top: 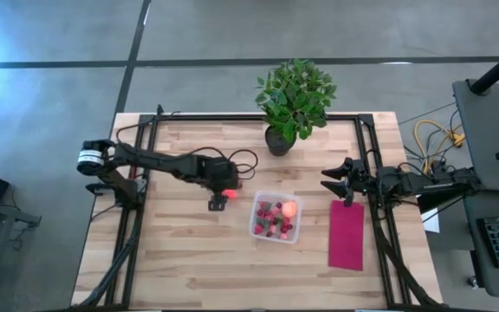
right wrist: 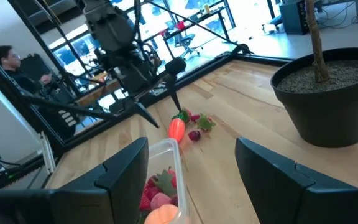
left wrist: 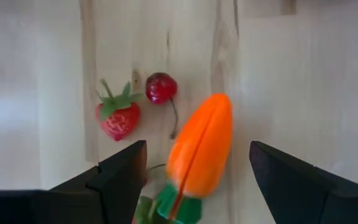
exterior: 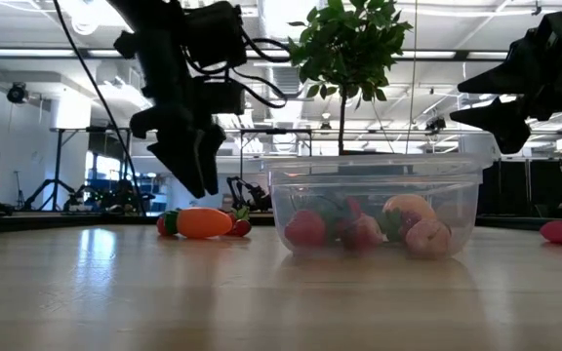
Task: Pick and placing Produce into tupperware
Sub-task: Put the orange carrot into the transparent bin
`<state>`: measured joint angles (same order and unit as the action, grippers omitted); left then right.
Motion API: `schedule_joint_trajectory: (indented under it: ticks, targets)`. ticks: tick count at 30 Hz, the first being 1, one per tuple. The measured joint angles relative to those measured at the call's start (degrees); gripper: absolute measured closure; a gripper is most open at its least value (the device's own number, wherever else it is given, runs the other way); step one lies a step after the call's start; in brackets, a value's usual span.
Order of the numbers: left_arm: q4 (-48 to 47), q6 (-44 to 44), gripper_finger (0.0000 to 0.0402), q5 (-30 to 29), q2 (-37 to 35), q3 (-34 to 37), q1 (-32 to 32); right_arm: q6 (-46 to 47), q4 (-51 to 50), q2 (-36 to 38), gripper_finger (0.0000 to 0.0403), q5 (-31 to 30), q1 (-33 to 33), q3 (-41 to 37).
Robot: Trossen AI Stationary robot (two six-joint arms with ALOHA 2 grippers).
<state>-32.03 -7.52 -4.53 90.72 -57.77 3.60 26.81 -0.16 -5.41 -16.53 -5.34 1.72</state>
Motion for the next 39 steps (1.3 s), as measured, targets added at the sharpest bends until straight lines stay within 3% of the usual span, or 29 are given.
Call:
schedule_joint_trajectory:
  ticks: [20, 32, 39]
  targets:
    - [0.6, -3.4, 0.0136, 3.9, 6.5, -0.2, 2.0, 0.0, 0.0, 0.0, 0.0170, 0.0, 0.0, 0.0]
    - [0.5, -3.4, 0.0239, 3.8, 7.1, -0.1, 2.3, 0.0, 0.0, 0.0, 0.0170, 0.0, 0.0, 0.0]
    - [-1.5, 0.7, 0.0250, 3.7, 4.0, -4.0, 2.2, 0.0, 0.0, 0.0, 0.0170, 0.0, 0.0, 0.0]
